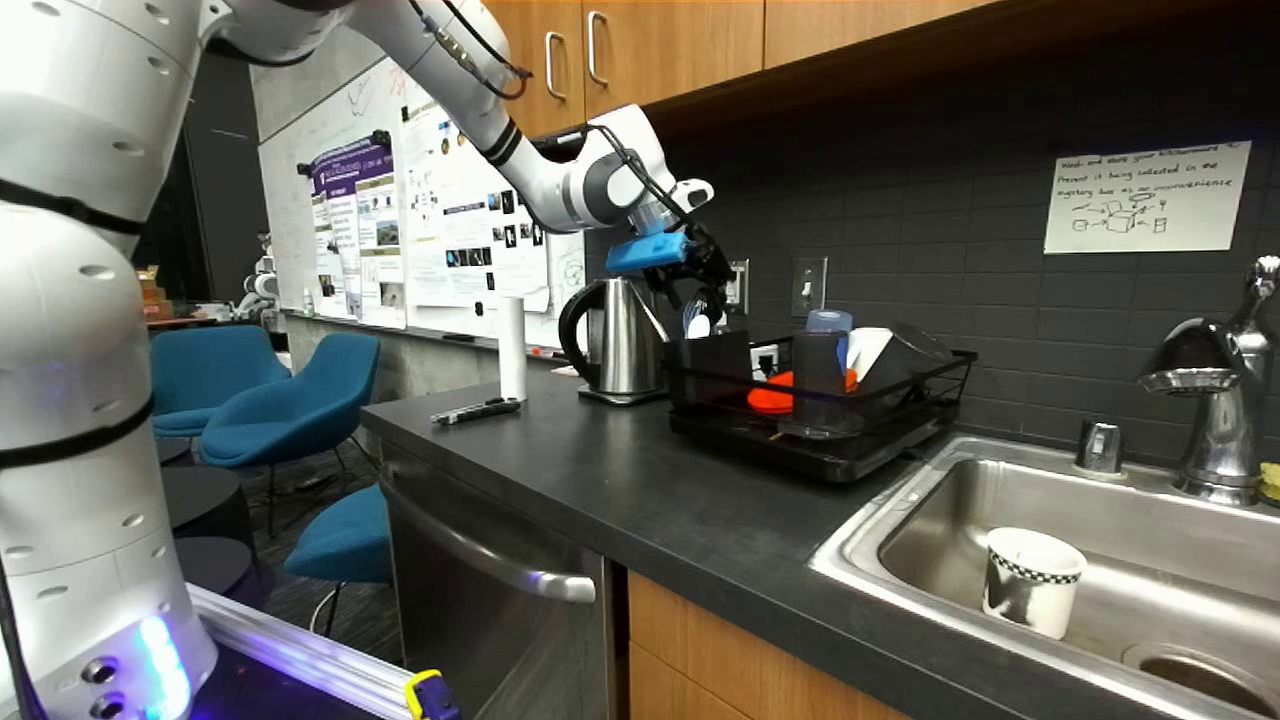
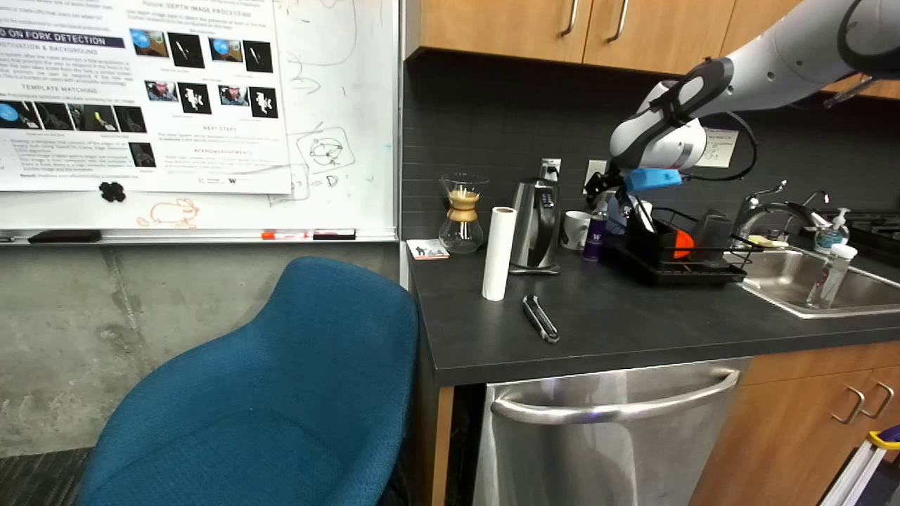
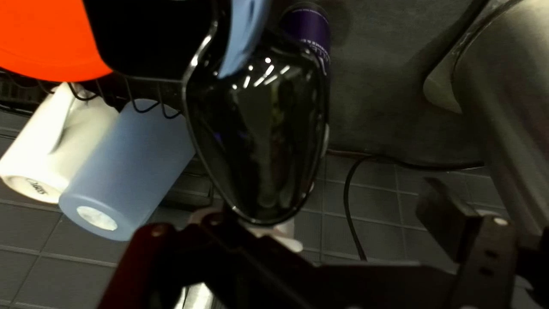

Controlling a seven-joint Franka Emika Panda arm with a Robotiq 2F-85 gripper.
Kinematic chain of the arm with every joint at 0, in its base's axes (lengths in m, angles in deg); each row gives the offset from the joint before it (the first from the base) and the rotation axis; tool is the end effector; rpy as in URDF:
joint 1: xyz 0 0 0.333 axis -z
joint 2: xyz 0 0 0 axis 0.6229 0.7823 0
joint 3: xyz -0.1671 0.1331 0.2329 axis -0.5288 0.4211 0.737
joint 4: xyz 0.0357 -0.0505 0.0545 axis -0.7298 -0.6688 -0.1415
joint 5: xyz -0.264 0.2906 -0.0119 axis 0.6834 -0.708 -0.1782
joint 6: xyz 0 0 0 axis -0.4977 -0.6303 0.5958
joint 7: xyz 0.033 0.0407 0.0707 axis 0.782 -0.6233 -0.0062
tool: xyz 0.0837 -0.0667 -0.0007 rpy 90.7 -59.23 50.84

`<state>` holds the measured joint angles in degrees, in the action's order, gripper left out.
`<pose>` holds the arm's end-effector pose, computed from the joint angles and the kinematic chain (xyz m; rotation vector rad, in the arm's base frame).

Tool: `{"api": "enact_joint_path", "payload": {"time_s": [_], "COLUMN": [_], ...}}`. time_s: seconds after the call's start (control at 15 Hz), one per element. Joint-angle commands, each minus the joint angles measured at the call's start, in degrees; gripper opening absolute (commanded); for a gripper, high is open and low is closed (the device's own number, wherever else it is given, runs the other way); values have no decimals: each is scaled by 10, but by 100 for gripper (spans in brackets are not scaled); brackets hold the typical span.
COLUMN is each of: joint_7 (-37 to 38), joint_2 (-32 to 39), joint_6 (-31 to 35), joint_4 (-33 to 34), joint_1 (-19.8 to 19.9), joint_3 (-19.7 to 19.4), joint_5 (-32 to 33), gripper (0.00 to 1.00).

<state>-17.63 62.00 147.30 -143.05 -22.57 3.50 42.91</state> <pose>0.6205 -0.2747 0.4171 2.7951 -0.3308 0.8388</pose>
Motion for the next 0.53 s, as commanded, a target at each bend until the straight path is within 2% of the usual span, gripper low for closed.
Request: {"api": "enact_joint_path", "payload": {"time_s": [0.0,0.47], "joint_7": [7,17], "joint_2": [9,26], "joint_6": [10,32], "joint_4": [10,19], "joint_1": [2,1], "joint_3": [3,0], "joint_5": [-1,4], "gripper": [100,100]}}
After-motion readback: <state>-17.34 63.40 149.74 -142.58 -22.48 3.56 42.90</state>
